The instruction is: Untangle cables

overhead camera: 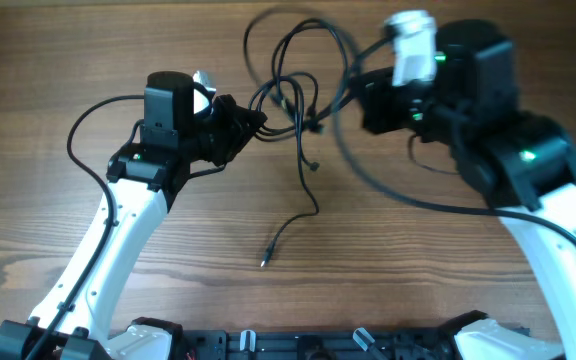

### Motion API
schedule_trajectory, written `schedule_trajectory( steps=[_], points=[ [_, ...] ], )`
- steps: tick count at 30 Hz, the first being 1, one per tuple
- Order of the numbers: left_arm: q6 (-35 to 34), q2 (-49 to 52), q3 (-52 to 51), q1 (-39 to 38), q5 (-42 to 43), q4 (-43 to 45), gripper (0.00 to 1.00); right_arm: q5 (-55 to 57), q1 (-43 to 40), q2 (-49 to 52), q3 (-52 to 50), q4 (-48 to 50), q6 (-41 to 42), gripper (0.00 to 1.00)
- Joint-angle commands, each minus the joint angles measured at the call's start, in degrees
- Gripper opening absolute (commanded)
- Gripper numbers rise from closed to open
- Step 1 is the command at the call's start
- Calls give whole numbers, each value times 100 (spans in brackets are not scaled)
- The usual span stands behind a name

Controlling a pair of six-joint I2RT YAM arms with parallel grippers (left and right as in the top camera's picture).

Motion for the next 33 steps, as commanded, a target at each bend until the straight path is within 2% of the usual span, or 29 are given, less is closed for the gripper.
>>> schedule_trajectory(
  steps=[1, 3, 5, 6, 7, 9, 11, 12, 13, 15, 16, 18, 21, 23, 26, 30, 31, 33],
  points=[
    [212, 136, -181, 133, -796, -219, 4, 2105, -575, -566, 310, -42, 874, 4],
    [210, 136, -181, 140, -1016, -238, 4, 3150, -621, -372, 293, -680, 1294, 4],
    [212, 136, -181, 140, -1191, -236, 4, 3440, -621, 52, 269, -1233, 1270, 4],
    [212, 136, -181, 140, -1266, -229, 4, 3235, -621, 376, 269, -1488, 1220, 4],
    [214, 136, -181, 140, -1259, -205, 4, 2730, -621, 638, 269, -1528, 796, 4],
    [562, 136, -181, 138, -1110, -101, 4, 1193, -619, 1080, 269, -1329, -350, 13],
    [1611, 136, -179, 140, -127, 485, 4, -691, -614, 1366, 269, -977, -1626, 31],
    [2223, 136, -179, 140, 820, 1132, 4, -1298, -612, 1412, 269, -807, -1941, 41],
    [2529, 136, -179, 179, 1622, 1690, 4, -1414, -610, 1412, 269, -651, -1954, 45],
    [2592, 136, -179, 328, 2483, 2273, 4, -1416, -605, 1412, 269, -472, -1956, 50],
    [2465, 136, -179, 452, 2850, 2498, 4, -1434, -584, 1423, 269, -450, -2061, 52],
    [1880, 136, -179, 654, 2975, 2564, 4, -1438, -518, 1425, 269, -428, -2310, 57],
    [522, 136, -179, 918, 2990, 2566, 4, -1458, -280, 1458, 267, -424, -2931, 60],
    [-789, 136, -179, 975, 3027, 2562, 4, -1456, -114, 1626, 267, -356, -2970, 61],
    [-1790, 136, -179, 975, 3239, 2566, 4, -1458, 195, 1884, 267, -221, -3058, 60],
    [-1626, 136, -179, 1036, 3331, 2566, 4, -1154, 433, 2124, 267, -256, -3091, 60],
    [-1589, 136, -179, 1093, 3377, 2566, 4, -1139, 433, 2175, 267, -275, -3073, 56],
    [-1600, 136, -179, 1143, 3440, 2594, 4, -551, 433, 2186, 267, -190, -2459, 48]
  ],
)
